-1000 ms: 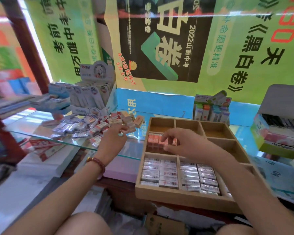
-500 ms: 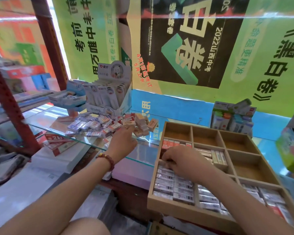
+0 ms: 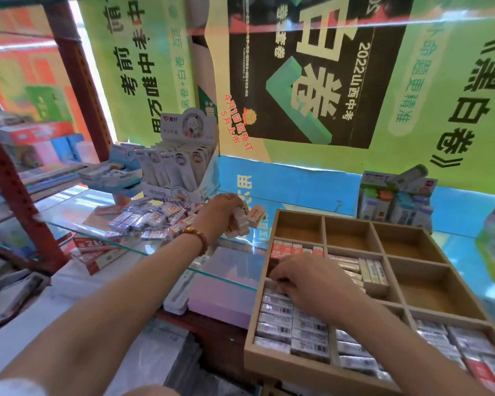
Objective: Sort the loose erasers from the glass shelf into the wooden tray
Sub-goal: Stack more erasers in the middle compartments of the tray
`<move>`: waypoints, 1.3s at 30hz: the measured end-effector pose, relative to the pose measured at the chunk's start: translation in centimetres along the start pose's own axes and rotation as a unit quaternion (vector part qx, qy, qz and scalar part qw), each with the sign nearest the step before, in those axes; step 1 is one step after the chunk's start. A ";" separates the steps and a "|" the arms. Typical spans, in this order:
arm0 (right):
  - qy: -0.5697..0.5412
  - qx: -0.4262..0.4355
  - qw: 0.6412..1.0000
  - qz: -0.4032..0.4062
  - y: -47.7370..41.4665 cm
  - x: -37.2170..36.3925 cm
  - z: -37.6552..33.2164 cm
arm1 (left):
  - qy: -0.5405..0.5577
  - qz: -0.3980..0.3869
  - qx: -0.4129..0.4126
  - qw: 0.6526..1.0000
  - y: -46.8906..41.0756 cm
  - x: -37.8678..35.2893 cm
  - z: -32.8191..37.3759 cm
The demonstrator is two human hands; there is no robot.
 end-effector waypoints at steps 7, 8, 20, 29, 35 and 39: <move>0.002 -0.011 1.000 -0.019 -0.2 0.0 0.2 | 0.016 0.052 0.018 0.998 0.8 0.6 0.5; -0.002 -0.016 0.999 -0.028 -0.3 0.2 0.2 | 0.025 0.073 0.025 0.997 0.9 0.8 0.8; -0.267 -0.233 0.907 0.229 0.6 5.4 1.6 | 0.563 -0.030 0.265 0.782 6.4 3.8 13.0; -0.300 -0.157 0.934 0.114 6.6 7.9 3.9 | 0.554 -0.093 0.188 0.806 7.9 4.8 18.5; -0.271 -0.165 0.934 0.164 8.2 8.9 4.9 | 0.554 -0.149 0.166 0.802 8.1 4.1 19.9; -0.269 -0.168 0.934 0.166 8.5 8.9 5.7 | 0.588 -0.169 0.171 0.773 7.8 3.5 20.4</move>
Point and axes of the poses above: each hand's wrist, its own y-axis away from the middle knuckle, its own x-axis out of the back of the hand, z = x × y, the point moved 3 cm from there along -y, towards the middle knuckle, and after that the axes turned 8 degrees about z, right-handed, at the moved point
